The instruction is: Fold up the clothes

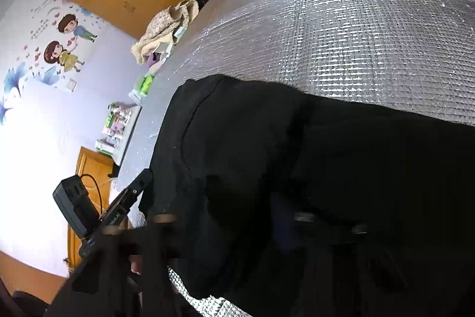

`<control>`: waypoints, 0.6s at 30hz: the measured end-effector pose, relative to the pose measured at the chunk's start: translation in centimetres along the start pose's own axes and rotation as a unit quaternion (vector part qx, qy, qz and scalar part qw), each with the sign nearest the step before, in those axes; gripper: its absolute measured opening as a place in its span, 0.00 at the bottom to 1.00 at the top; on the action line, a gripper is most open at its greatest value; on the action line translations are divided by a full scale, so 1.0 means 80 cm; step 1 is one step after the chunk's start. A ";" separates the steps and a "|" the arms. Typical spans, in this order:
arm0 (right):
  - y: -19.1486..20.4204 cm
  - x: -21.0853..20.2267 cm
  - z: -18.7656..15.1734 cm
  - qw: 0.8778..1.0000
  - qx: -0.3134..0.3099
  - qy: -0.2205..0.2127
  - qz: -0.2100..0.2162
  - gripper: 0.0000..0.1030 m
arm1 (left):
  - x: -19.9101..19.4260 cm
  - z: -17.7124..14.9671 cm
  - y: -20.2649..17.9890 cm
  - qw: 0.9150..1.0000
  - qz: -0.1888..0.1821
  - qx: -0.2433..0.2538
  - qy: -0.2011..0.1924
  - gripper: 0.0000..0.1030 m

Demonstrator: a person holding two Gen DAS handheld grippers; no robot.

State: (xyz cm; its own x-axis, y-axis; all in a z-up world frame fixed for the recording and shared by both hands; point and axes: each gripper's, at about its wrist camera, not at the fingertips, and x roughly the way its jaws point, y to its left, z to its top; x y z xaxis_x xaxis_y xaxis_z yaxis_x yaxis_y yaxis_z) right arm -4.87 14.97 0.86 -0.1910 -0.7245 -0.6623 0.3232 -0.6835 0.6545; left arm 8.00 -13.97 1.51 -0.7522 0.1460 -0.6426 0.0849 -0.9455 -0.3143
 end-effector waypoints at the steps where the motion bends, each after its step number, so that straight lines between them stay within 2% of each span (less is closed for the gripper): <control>1: 0.000 0.000 0.002 1.000 0.003 -0.002 0.011 0.17 | 0.000 -0.001 0.002 1.000 -0.004 -0.004 0.001 0.15; 2: 0.000 0.000 0.005 1.000 0.006 -0.004 0.021 0.16 | 0.000 -0.001 0.004 1.000 -0.007 -0.007 0.002 0.15; 6: 0.000 0.003 0.004 1.000 0.002 0.003 0.015 0.17 | 0.001 -0.002 0.006 1.000 -0.011 -0.009 0.000 0.15; 10: 0.000 0.006 0.003 1.000 -0.002 0.010 0.010 0.27 | 0.001 -0.003 0.007 1.000 -0.011 -0.008 -0.001 0.15; 14: 0.000 0.009 0.002 1.000 -0.006 0.017 0.004 0.29 | 0.001 -0.003 0.006 1.000 -0.012 -0.008 -0.001 0.15; 15: 0.000 0.009 0.002 1.000 -0.008 0.018 0.003 0.27 | 0.001 -0.003 0.006 1.000 -0.012 -0.008 -0.002 0.15; 16: 0.000 0.010 0.002 1.000 -0.009 0.020 0.002 0.19 | 0.001 -0.003 0.007 1.000 -0.012 -0.008 -0.002 0.15; 18: 0.002 0.008 0.002 1.000 -0.014 0.016 0.011 0.15 | 0.001 -0.002 0.009 1.000 -0.013 -0.010 -0.002 0.15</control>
State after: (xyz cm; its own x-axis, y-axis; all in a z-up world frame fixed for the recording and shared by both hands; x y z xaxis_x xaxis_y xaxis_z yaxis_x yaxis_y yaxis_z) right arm -5.06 14.37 0.63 -0.1541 -0.7361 -0.6590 0.3529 -0.6640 0.6592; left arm 8.11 -14.57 1.13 -0.7566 0.1695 -0.6315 0.0780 -0.9355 -0.3447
